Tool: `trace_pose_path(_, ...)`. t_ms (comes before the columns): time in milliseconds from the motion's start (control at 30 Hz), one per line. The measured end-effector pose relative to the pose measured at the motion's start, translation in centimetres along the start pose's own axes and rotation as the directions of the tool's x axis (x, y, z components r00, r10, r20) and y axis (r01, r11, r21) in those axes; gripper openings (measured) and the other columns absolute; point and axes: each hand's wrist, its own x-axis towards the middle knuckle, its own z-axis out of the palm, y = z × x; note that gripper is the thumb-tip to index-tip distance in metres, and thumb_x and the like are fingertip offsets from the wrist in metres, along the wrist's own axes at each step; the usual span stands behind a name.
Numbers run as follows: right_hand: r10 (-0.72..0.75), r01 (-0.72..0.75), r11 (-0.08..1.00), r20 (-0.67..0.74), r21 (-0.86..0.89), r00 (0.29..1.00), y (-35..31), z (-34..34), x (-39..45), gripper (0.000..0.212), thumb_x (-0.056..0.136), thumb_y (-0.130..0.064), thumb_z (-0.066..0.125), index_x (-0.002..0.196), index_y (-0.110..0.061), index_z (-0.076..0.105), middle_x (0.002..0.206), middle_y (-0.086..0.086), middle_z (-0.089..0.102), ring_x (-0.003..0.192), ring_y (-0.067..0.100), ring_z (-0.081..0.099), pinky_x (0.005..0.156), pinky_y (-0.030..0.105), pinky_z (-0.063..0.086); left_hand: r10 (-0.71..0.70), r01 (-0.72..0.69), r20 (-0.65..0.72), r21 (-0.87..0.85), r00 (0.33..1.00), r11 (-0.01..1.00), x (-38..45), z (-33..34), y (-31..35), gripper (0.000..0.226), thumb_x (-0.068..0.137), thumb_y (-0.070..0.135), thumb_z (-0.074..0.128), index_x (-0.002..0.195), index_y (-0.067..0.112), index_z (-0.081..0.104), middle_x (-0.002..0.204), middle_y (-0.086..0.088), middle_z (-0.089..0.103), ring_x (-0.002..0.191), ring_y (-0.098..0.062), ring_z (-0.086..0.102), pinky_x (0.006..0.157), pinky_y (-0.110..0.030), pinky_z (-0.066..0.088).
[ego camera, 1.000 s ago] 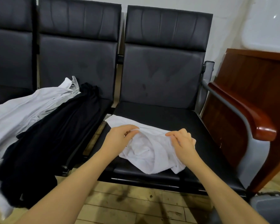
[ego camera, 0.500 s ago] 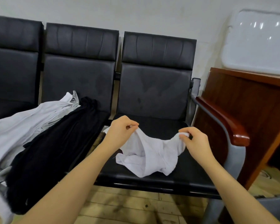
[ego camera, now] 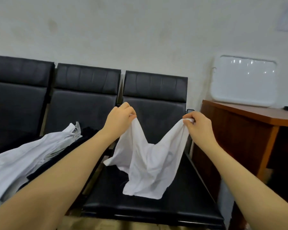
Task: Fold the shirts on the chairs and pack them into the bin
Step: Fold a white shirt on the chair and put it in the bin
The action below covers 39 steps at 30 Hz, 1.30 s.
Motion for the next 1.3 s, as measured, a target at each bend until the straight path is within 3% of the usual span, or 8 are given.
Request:
trace_pose_path(200, 0.005, 0.005, 0.997, -0.119, 0.082, 0.993, -2.3, -2.9, 3.5, 0.013, 0.093, -0.008, 0.055, 0.102, -0.008, 0.065, 0.097, 0.002, 0.059, 0.090, 0.012, 0.051, 0.067, 0.006, 0.031, 0.005, -0.005, -0.103, 0.008, 0.995, 1.000, 3.0, -3.3, 0.3, 0.016, 0.093, 0.015, 0.057, 0.096, 0.006, 0.070, 0.102, -0.007, 0.060, 0.087, -0.025, 0.057, 0.077, -0.029, 0.038)
trace_pose_path(333, 0.059, -0.027, 0.987, -0.199, 0.160, 0.978, -3.5, -4.3, 4.9, 0.014, 0.094, -0.008, 0.054, 0.104, -0.008, 0.064, 0.100, 0.003, 0.060, 0.092, 0.012, 0.052, 0.079, 0.015, 0.033, -0.032, 0.005, -0.196, -0.134, 0.980, 0.991, 4.4, -4.8, 1.1, 0.015, 0.094, 0.015, 0.055, 0.097, 0.006, 0.067, 0.101, -0.003, 0.058, 0.087, -0.016, 0.055, 0.079, -0.027, 0.042)
trace_pose_path(600, 0.118, -0.070, 0.976, -0.231, 0.205, 0.966, -2.8, -5.3, 4.9, 0.012, 0.095, -0.004, 0.049, 0.101, -0.005, 0.059, 0.097, 0.004, 0.056, 0.090, 0.015, 0.050, 0.070, 0.013, 0.031, -0.221, 0.204, -0.117, -0.142, 0.968, 0.969, 4.3, -5.5, 1.1, 0.019, 0.099, 0.016, 0.045, 0.098, 0.005, 0.060, 0.092, -0.008, 0.064, 0.084, -0.022, 0.058, 0.076, -0.037, 0.048)
trace_pose_path(800, 0.120, -0.106, 0.985, -0.102, 0.137, 0.988, -0.2, -4.0, 2.7, 0.026, 0.098, -0.002, 0.036, 0.106, -0.009, 0.060, 0.108, 0.004, 0.047, 0.097, 0.014, 0.046, 0.077, 0.017, 0.034, -0.377, 0.356, 0.029, -0.405, 0.926, 0.842, 2.3, -3.5, 0.6, 0.038, 0.098, -0.001, 0.030, 0.129, 0.013, 0.048, 0.109, -0.003, 0.049, 0.089, -0.013, 0.046, 0.065, -0.016, 0.034)
trace_pose_path(933, 0.161, -0.159, 0.987, -0.053, 0.037, 0.986, 1.4, -2.9, 2.1, 0.032, 0.100, -0.002, 0.032, 0.106, -0.008, 0.063, 0.117, 0.012, 0.043, 0.107, 0.024, 0.048, 0.094, 0.026, 0.039, -0.286, 0.293, 0.071, -0.323, 0.956, 0.900, 1.4, -2.1, 0.0, 0.036, 0.098, -0.001, 0.026, 0.121, 0.009, 0.052, 0.107, -0.010, 0.040, 0.071, -0.011, 0.039, 0.061, -0.016, 0.033)
trace_pose_path(1033, 0.195, -0.196, 0.979, -0.026, -0.060, 0.981, 2.3, -2.1, 1.7, 0.032, 0.102, -0.008, 0.032, 0.108, -0.008, 0.063, 0.116, 0.013, 0.043, 0.107, 0.026, 0.048, 0.091, 0.028, 0.040, -0.235, 0.272, 0.156, -0.293, 0.959, 0.917, 0.8, -1.3, -0.6, 0.015, 0.098, 0.020, 0.046, 0.100, 0.016, 0.061, 0.099, -0.002, 0.031, 0.083, -0.017, 0.041, 0.069, -0.015, 0.037)
trace_pose_path(1167, 0.170, -0.170, 0.961, -0.018, -0.219, 0.985, 4.1, -1.2, 0.8, 0.027, 0.101, -0.014, 0.041, 0.108, -0.013, 0.067, 0.102, 0.007, 0.042, 0.097, 0.027, 0.047, 0.083, 0.033, 0.044, -0.103, 0.075, 0.427, 0.083, 0.898, 0.994, 0.1, -0.8, -2.1, 0.018, 0.079, 0.041, 0.070, 0.088, 0.027, 0.064, 0.101, 0.002, 0.025, 0.096, -0.018, 0.029, 0.082, -0.027, 0.033)
trace_pose_path(1300, 0.216, -0.179, 0.915, 0.065, -0.361, 0.974, 5.5, -0.4, -0.7, 0.014, 0.093, -0.032, 0.056, 0.103, -0.028, 0.065, 0.107, 0.002, 0.037, 0.106, 0.026, 0.040, 0.091, 0.035, 0.033, -0.052, -0.070, 0.421, 0.270, 0.906, 0.960, -0.4, 0.2, -2.5, 0.012, 0.088, 0.028, 0.063, 0.090, 0.017, 0.065, 0.103, 0.002, 0.026, 0.090, -0.017, 0.029, 0.075, -0.024, 0.028)
